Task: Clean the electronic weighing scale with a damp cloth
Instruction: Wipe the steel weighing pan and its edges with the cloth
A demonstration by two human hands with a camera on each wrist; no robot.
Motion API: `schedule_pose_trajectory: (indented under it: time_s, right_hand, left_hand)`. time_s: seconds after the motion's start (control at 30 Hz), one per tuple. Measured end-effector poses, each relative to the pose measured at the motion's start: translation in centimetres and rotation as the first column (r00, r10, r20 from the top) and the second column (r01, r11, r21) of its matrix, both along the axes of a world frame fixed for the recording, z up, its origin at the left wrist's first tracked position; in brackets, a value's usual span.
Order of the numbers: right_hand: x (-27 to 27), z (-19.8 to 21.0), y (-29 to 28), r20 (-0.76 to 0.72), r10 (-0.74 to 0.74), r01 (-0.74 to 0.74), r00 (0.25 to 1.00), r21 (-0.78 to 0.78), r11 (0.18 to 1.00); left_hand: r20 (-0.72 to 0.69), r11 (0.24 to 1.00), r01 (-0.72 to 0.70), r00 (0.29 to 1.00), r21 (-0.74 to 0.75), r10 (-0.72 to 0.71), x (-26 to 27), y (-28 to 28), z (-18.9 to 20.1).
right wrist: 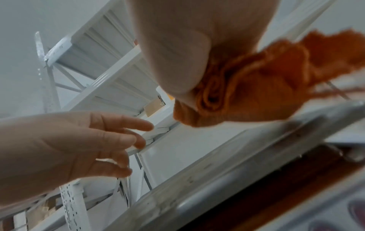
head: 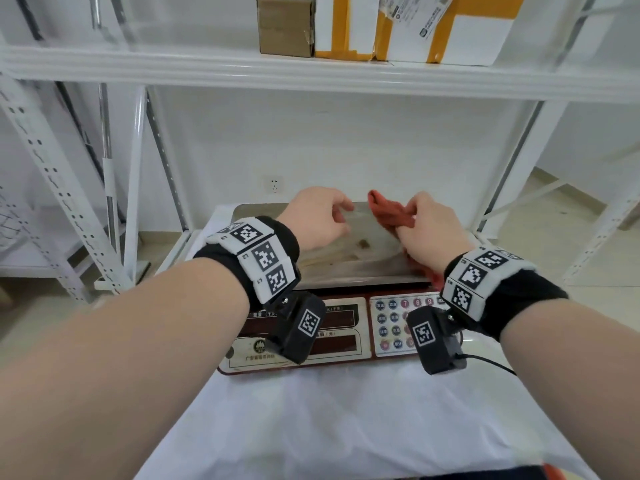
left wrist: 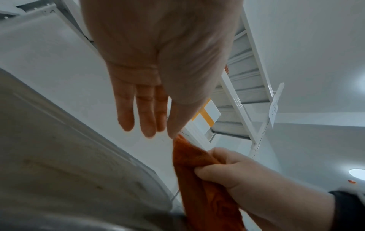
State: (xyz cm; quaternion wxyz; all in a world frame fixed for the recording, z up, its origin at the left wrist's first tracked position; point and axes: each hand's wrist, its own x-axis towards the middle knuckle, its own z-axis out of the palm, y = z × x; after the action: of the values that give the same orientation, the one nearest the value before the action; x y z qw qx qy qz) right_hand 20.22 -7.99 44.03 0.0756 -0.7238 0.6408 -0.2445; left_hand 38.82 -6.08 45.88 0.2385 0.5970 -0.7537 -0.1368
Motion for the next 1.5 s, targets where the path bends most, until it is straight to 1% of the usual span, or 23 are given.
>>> schedule_pose_trajectory:
  time_s: [0.07, 0.1, 0.17, 0.23, 0.37, 0.43, 0.57, 0.63, 0.7, 0.73, 0.8, 0.83, 0.9, 0.93, 1.0, 1.1, 1.17, 1.2, 1.27, 1.33, 1.4, 1.47, 1.5]
  right_hand:
    - [0.3, -1.0, 0.0, -0.086, 0.034, -0.019, 0.996, 0.170, 0.985]
    - [0.5, -1.4, 0.0, -0.116, 0.047, -0.021, 0.992, 0.214, 0.977]
    - [0.8, -1.5, -0.2, -0.177, 0.039, 0.003, 0.983, 0.231, 0.973]
    - [1.0, -1.4, -0.4, -0.200, 0.033, 0.021, 0.979, 0.260, 0.965]
    - [1.4, -1.6, -0.7, -0.203, 0.074, -0.006, 0.976, 0.318, 0.948]
    - [1.0, -2.2, -1.0, -0.200, 0.046, 0.014, 0.979, 0.289, 0.957]
    - [-0.6, -3.0, -1.5, -0.094, -0.177, 0.189, 0.980, 0.139, 0.972]
    - [-0.9, -3.4, -1.2, -0.164, -0.239, 0.264, 0.957, 0.154, 0.952]
    - [-0.5, -4.0, -1.3, -0.236, -0.191, 0.235, 0.953, 0.176, 0.956]
    - [-0.1, -4.3, -1.5, -0.268, -0.139, 0.192, 0.953, 0.184, 0.964]
    - [0.9, -4.7, -2.1, -0.353, 0.021, 0.062, 0.935, 0.222, 0.973]
    - [1.5, -4.7, -2.0, -0.351, 0.076, 0.017, 0.933, 0.254, 0.967]
    - [2.0, -4.4, -1.7, -0.224, 0.133, -0.059, 0.966, 0.309, 0.949]
    - [1.5, -4.3, -1.6, -0.165, 0.140, -0.086, 0.976, 0.293, 0.952]
    - [0.1, -4.2, -1.6, -0.119, 0.026, 0.002, 0.993, 0.225, 0.974]
    - [-1.8, -4.4, -1.7, -0.208, -0.196, 0.234, 0.958, 0.176, 0.956]
    - [-1.6, -4.2, -1.2, -0.228, -0.258, 0.298, 0.939, 0.161, 0.941]
    - [-1.1, -4.3, -0.9, -0.253, -0.243, 0.286, 0.937, 0.151, 0.946]
    - [0.2, -4.6, -0.6, -0.308, -0.120, 0.177, 0.944, 0.164, 0.970]
    - [1.4, -4.8, -0.2, -0.277, 0.006, 0.046, 0.961, 0.181, 0.982]
    - [1.4, -4.8, -0.2, -0.228, 0.066, -0.025, 0.971, 0.182, 0.983]
    - [0.3, -4.4, -0.2, -0.266, 0.047, -0.001, 0.963, 0.171, 0.985]
    - [-0.5, -4.4, -0.3, -0.288, -0.005, 0.050, 0.958, 0.148, 0.988]
  left_hand:
    - [0.108, 0.994, 0.066, 0.991, 0.092, -0.076, 0.0, 0.6, -0.3]
    - [0.173, 0.986, 0.101, 0.977, 0.136, -0.124, 0.0, 0.9, -0.4]
    - [0.275, 0.968, 0.151, 0.940, 0.200, -0.203, -0.1, 1.3, -0.8]
    - [0.333, 0.956, 0.181, 0.908, 0.231, -0.253, -0.2, 1.5, -1.1]
    - [0.412, 0.937, 0.208, 0.856, 0.279, -0.313, -0.3, 1.5, -1.5]
    - [0.435, 0.934, 0.215, 0.840, 0.284, -0.325, -0.4, 1.5, -1.5]
    - [0.443, 0.930, 0.225, 0.830, 0.289, -0.339, -0.2, 1.4, -1.4]
    - [0.435, 0.926, 0.225, 0.832, 0.303, -0.345, 0.0, 1.3, -1.5]
    - [0.423, 0.924, 0.226, 0.838, 0.308, -0.346, 0.1, 1.3, -1.5]
    - [0.420, 0.924, 0.226, 0.840, 0.307, -0.345, 0.1, 1.3, -1.5]
    - [0.425, 0.925, 0.229, 0.836, 0.303, -0.346, 0.1, 1.2, -1.4]
    - [0.430, 0.924, 0.231, 0.832, 0.303, -0.349, 0.0, 1.2, -1.4]
    - [0.437, 0.922, 0.230, 0.827, 0.311, -0.353, 0.0, 1.1, -1.3]
    - [0.438, 0.921, 0.227, 0.826, 0.316, -0.354, 0.0, 1.1, -1.3]
    - [0.441, 0.921, 0.221, 0.826, 0.320, -0.351, -0.1, 1.1, -1.3]
    - [0.442, 0.923, 0.212, 0.828, 0.322, -0.344, -0.2, 1.3, -1.5]
    - [0.435, 0.925, 0.210, 0.834, 0.316, -0.338, -0.2, 1.3, -1.5]
    - [0.430, 0.925, 0.210, 0.837, 0.317, -0.338, -0.1, 1.3, -1.5]
    - [0.428, 0.924, 0.211, 0.838, 0.320, -0.339, -0.1, 1.3, -1.4]
    - [0.432, 0.923, 0.215, 0.834, 0.320, -0.343, -0.1, 1.3, -1.3]
    - [0.437, 0.923, 0.213, 0.831, 0.321, -0.344, -0.2, 1.4, -1.2]
    - [0.450, 0.924, 0.207, 0.825, 0.321, -0.341, -0.3, 1.5, -1.2]
    - [0.455, 0.926, 0.205, 0.824, 0.317, -0.338, -0.4, 1.6, -1.2]
